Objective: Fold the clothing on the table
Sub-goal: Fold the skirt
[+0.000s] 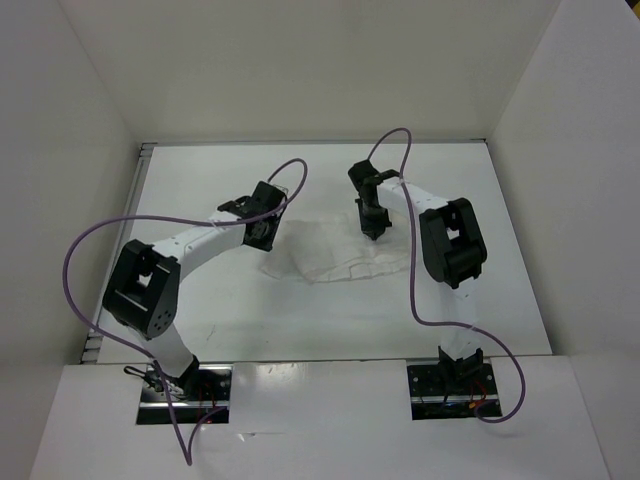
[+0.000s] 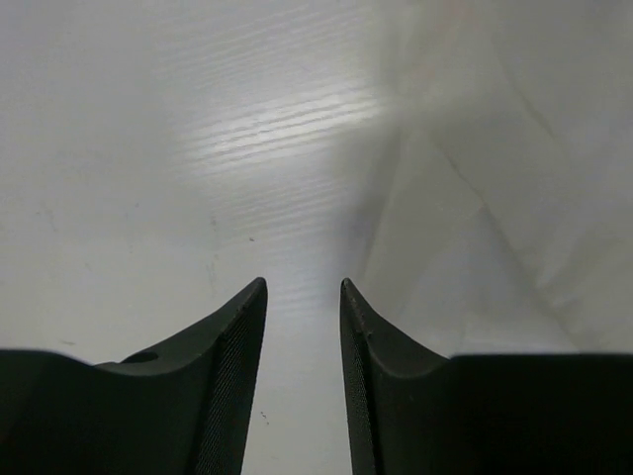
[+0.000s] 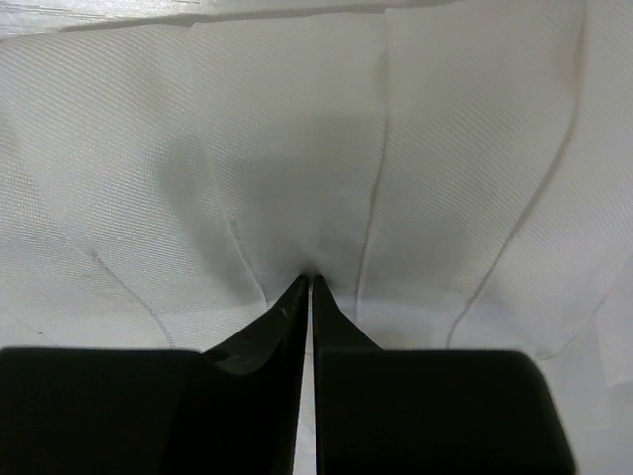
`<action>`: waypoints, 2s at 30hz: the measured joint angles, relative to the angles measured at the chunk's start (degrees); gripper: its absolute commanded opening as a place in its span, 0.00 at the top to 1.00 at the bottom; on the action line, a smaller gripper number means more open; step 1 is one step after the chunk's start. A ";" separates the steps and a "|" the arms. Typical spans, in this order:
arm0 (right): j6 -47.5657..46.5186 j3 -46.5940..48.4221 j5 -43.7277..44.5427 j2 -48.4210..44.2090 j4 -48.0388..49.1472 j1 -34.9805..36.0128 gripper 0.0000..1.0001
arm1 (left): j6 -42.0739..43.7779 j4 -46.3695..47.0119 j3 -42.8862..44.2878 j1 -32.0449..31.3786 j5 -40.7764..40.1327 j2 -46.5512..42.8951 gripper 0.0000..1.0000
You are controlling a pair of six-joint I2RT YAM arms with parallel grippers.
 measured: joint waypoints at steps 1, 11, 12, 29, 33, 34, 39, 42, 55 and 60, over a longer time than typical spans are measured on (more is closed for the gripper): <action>-0.31 0.07 -0.02 0.00 -0.02 0.00 0.91 | 0.44 1.18 -0.96 -0.39 1.09 -0.74 0.57; -1.44 0.98 -0.31 0.39 0.04 0.00 0.91 | 4.24 7.58 -3.39 -1.40 12.00 -1.40 0.55; -1.46 0.98 -0.35 0.42 0.04 0.00 0.91 | 4.55 8.37 -3.37 -1.40 12.57 -0.48 0.55; -1.64 1.01 -1.46 0.42 0.15 0.00 0.91 | 6.82 11.34 0.72 -1.27 12.50 8.66 0.95; -1.64 1.01 -1.60 0.42 0.20 0.00 0.91 | 3.82 11.15 0.96 0.17 14.29 8.66 0.95; -1.64 1.01 -1.62 0.42 0.22 0.00 0.91 | 2.36 11.04 0.96 0.96 15.32 8.66 0.95; -1.84 0.98 -1.79 0.46 0.31 0.00 0.91 | -5.44 10.99 0.70 6.93 21.66 8.57 0.94; -2.08 0.98 -1.84 0.48 0.37 0.00 0.91 | -11.32 12.22 -1.29 10.97 25.59 8.04 0.93; -2.64 0.94 -2.21 0.66 0.66 0.00 0.91 | -28.48 15.96 -7.17 21.09 35.95 5.29 0.45; -2.69 0.94 -2.34 0.66 0.72 0.00 0.91 | -28.61 16.26 -7.58 22.43 36.74 1.62 0.43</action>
